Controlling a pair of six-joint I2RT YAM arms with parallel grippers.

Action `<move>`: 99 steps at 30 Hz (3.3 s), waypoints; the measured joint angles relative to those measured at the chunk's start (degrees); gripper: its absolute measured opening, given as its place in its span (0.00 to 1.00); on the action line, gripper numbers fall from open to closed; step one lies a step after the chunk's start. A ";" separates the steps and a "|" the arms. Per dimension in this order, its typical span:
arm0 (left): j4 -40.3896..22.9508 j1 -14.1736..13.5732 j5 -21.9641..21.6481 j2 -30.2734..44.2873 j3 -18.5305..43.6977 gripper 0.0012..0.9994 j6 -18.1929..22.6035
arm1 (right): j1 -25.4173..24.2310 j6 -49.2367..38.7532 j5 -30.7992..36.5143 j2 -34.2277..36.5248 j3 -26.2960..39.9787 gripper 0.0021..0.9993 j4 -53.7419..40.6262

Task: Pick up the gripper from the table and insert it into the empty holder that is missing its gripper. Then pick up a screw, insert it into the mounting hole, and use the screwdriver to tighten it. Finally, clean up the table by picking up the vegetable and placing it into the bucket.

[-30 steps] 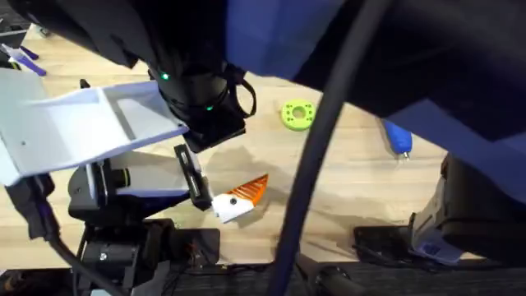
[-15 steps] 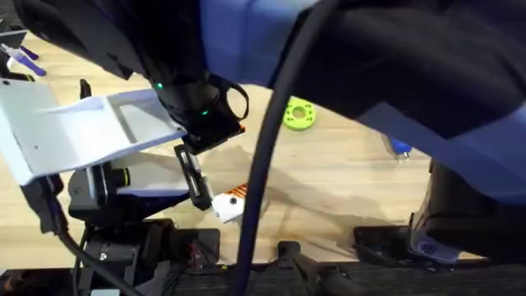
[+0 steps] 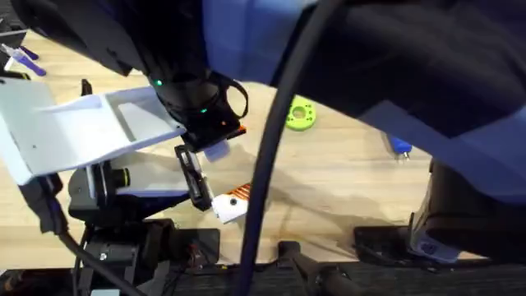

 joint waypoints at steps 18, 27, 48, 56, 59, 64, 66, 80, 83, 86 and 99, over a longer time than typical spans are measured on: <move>0.00 0.00 -0.04 -0.06 0.00 0.99 0.19 | -3.11 15.35 -0.98 -8.07 0.03 0.99 -4.67; 0.00 0.00 -0.04 -0.06 0.00 0.99 0.19 | -11.96 30.72 -4.27 -15.72 0.07 0.99 -11.35; 0.00 0.00 -0.04 -0.06 0.00 0.99 0.20 | -33.71 59.54 1.99 -52.71 -52.85 0.99 10.66; 0.00 0.00 -0.04 -0.06 0.00 0.99 0.19 | -53.31 66.21 2.21 -60.96 -63.85 0.99 13.30; 0.00 0.00 -0.04 -0.06 0.00 0.99 0.21 | -58.39 66.89 2.33 -60.42 -63.95 0.99 13.81; 0.00 0.00 -0.04 -0.06 0.00 0.99 0.21 | -61.52 67.21 2.34 -58.62 -63.97 0.99 13.76; 0.00 0.00 -0.04 -0.06 0.00 0.99 0.21 | -61.57 67.32 2.34 -57.84 -63.97 0.99 13.76; 0.00 0.00 -0.03 -0.06 0.00 0.96 0.03 | -61.66 67.58 2.34 -50.19 -63.99 0.99 14.92; 0.03 0.00 -0.13 -0.06 0.00 0.53 0.21 | -61.66 67.71 2.34 -48.65 -64.08 0.99 15.50; 0.06 0.00 -0.15 -0.06 0.00 0.06 0.43 | -61.66 67.73 2.35 -47.59 -64.10 0.99 16.64; 0.07 0.00 -0.13 -0.07 0.00 0.02 0.50 | -64.15 63.65 2.25 -40.51 -64.10 0.99 22.32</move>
